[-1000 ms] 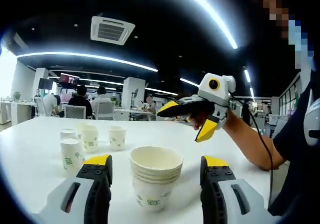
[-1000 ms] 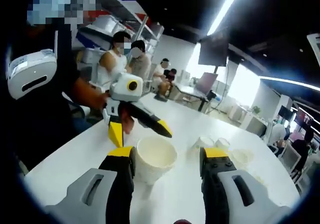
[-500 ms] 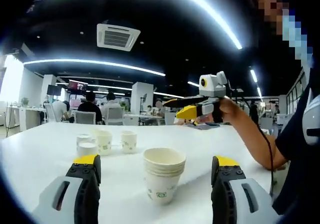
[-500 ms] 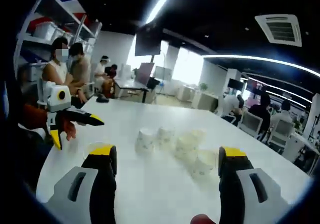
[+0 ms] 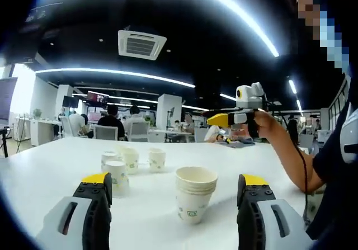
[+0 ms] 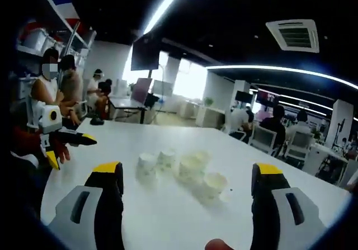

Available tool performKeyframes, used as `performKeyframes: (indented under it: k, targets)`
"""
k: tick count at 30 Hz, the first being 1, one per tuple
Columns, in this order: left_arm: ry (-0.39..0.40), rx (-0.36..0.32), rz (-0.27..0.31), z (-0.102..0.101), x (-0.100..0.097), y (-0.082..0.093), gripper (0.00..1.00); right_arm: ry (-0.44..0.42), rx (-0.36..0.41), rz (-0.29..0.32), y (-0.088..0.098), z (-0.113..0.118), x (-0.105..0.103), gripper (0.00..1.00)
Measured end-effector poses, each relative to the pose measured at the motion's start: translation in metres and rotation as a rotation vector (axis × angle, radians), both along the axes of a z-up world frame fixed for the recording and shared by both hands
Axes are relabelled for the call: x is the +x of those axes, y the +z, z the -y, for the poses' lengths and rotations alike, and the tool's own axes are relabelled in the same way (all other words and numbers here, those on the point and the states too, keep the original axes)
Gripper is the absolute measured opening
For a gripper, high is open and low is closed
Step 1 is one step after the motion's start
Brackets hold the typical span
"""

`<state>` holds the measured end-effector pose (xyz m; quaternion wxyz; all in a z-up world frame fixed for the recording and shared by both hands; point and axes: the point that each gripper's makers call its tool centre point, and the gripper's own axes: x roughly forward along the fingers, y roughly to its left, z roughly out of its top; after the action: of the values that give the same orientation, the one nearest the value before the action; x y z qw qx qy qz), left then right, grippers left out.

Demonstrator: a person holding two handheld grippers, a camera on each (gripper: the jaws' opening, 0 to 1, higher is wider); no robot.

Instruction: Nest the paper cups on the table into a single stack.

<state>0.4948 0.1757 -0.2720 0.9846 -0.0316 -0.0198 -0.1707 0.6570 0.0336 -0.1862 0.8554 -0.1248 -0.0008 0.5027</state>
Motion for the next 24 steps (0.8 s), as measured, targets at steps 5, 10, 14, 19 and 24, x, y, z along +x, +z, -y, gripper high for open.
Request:
performKeyframes:
  k: [5, 10, 14, 19, 24]
  targets:
    - [0.012, -0.001, -0.005, -0.003, -0.002, -0.003, 0.98, -0.031, 0.017, -0.004, 0.001, 0.005, 0.005, 0.99]
    - [0.023, 0.0, -0.011, -0.006, -0.003, -0.005, 0.99, -0.041, 0.009, -0.014, -0.004, 0.005, 0.007, 0.99]
    - [0.031, 0.004, -0.022, -0.008, -0.003, -0.011, 0.99, -0.043, -0.012, -0.019, -0.011, 0.004, 0.007, 0.99]
    - [0.045, -0.001, -0.03, -0.012, -0.005, -0.019, 0.99, -0.048, -0.023, -0.032, -0.017, 0.004, 0.009, 0.98]
    - [0.062, -0.007, -0.034, -0.017, -0.005, -0.025, 0.99, -0.049, -0.031, -0.037, -0.022, 0.004, 0.01, 0.97]
